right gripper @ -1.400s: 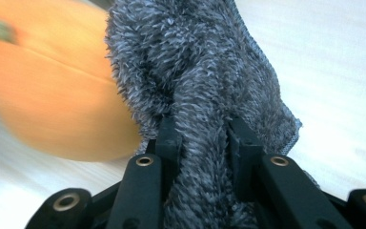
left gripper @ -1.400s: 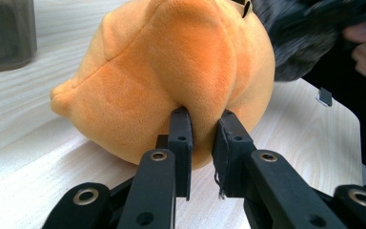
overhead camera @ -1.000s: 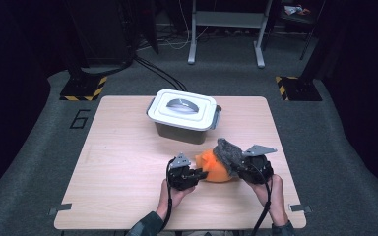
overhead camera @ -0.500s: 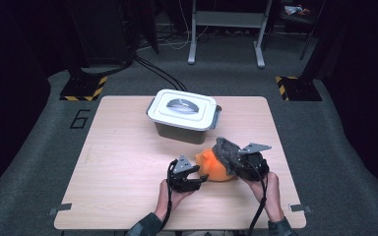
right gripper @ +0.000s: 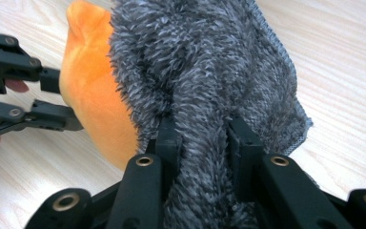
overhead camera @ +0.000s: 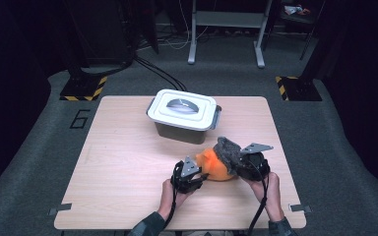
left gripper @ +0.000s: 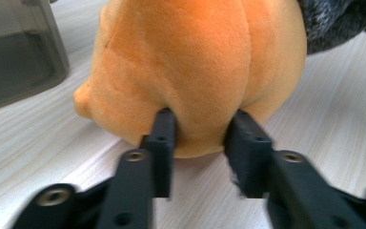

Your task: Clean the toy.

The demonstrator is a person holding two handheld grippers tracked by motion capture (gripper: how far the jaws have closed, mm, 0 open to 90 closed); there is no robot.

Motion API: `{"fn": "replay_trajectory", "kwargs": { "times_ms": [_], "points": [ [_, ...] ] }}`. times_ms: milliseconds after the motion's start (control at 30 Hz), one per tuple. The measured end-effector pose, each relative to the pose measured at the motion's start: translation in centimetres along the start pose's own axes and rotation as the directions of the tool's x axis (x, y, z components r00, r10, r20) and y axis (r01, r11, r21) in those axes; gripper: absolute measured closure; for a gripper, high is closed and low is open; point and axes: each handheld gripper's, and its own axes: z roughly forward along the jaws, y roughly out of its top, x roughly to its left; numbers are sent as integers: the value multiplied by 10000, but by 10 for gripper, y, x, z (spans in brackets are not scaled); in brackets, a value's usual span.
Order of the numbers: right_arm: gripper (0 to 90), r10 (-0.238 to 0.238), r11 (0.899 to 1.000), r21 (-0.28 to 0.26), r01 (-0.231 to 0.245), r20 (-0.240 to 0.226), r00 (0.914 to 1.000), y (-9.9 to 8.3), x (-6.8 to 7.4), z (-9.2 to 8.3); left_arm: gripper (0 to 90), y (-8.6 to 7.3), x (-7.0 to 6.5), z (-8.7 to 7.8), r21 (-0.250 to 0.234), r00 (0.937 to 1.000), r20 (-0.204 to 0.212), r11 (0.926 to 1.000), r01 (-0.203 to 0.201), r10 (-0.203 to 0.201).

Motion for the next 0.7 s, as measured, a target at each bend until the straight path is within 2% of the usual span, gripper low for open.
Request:
{"fn": "replay_trajectory", "kwargs": {
  "times_ms": [167, 200, 300, 400, 467, 500, 567, 633, 667, 700],
  "points": [
    [709, -68, 9995, -296, 71, 132, 9999, 1, 4, -9, 786, 0, 1, 0, -38, 9990, 367, 9997, 256, -254],
    [709, -297, 9991, -312, 300, 99, 9995, 2, 4, -12, 794, 1, 0, 0, -93, 9984, 440, 9993, 364, -359],
    [709, -519, 9976, -460, 521, 75, 9986, 7, 13, -21, 805, 5, -1, -3, -73, 9959, 740, 9986, 518, -511],
    [707, -1019, 9937, -477, 1017, -18, 9948, 13, 26, -27, 809, 8, -2, -5, -204, 9898, 1067, 9950, 973, -946],
    [706, -1256, 9914, -375, 1254, -22, 9921, 15, 36, -26, 811, 8, -3, -6, -208, 9865, 1237, 9936, 1110, -1076],
    [706, -1378, 9901, -246, 1380, 100, 9904, 16, 41, -22, 811, 7, -3, -6, -209, 9836, 1342, 9920, 1241, -1202],
    [707, -1657, 9862, 4, 1658, 327, 9856, 16, 46, -15, 811, 6, -4, -6, -205, 9845, 1296, 9924, 1214, -1178],
    [709, -1971, 9804, 185, 1963, 733, 9776, 16, 49, -8, 811, 5, -3, -5, -201, 9813, 1341, 9897, 1420, -1380],
    [709, -1886, 9820, 233, 1873, 816, 9787, 16, 51, -6, 811, 5, -2, -5, -217, 9810, 1320, 9890, 1462, -1421],
    [709, -1900, 9818, 221, 1888, 801, 9785, 17, 51, -5, 811, 4, -1, -4, -287, 9780, 1382, 9865, 1615, -1561]
  ]
}}
